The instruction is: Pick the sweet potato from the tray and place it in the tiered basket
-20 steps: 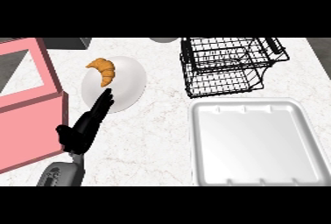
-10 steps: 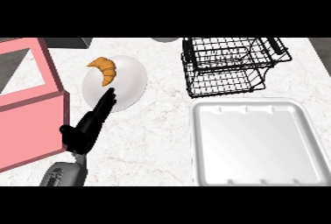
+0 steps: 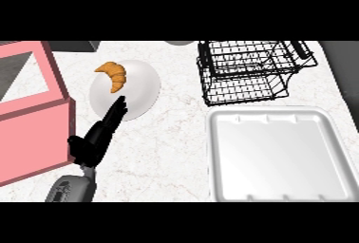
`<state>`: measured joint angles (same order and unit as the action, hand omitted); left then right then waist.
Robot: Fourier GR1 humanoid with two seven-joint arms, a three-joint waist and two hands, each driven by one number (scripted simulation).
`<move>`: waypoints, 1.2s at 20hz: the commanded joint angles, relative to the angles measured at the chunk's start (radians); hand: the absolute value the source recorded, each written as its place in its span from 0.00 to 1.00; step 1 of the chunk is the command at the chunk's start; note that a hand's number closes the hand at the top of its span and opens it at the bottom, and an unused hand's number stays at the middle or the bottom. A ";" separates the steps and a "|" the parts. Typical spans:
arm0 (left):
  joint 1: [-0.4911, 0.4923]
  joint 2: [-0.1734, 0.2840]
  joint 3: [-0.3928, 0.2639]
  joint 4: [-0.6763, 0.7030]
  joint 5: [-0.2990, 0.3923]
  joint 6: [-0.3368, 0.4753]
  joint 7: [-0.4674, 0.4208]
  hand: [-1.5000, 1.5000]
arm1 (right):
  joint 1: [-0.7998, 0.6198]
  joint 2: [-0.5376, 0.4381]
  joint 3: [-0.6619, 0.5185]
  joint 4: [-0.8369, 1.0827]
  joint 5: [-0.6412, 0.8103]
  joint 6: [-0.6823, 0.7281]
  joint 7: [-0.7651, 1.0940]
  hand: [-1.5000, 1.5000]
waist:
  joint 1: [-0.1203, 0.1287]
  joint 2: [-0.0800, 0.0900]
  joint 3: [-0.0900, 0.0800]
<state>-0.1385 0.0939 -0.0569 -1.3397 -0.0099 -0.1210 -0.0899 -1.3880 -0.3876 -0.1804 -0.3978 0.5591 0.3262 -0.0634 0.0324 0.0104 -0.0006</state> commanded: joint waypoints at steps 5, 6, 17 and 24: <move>0.006 0.000 0.007 -0.042 0.016 -0.013 0.023 0.50 | -0.037 0.073 -0.051 0.066 -0.053 0.017 0.042 1.00 | -0.002 -0.003 0.000; 0.024 0.024 0.020 -0.015 0.017 -0.032 -0.013 0.50 | -0.044 0.096 -0.062 0.073 -0.067 0.011 0.056 1.00 | -0.001 -0.002 0.000; 0.013 -0.008 0.001 -0.073 0.002 0.009 0.087 0.50 | -0.058 0.101 -0.240 0.169 -0.261 0.107 0.347 0.00 | -0.019 -0.011 0.001; 0.007 0.019 0.033 -0.041 0.031 -0.037 0.022 0.50 | -0.032 0.016 -0.261 0.084 -0.252 -0.134 0.286 0.00 | -0.012 -0.002 0.000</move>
<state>-0.1169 0.1034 -0.0399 -1.3824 0.0028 -0.1415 -0.0668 -1.4425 -0.3375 -0.4285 -0.2754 0.3051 0.3079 0.2509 0.0227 0.0068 -0.0004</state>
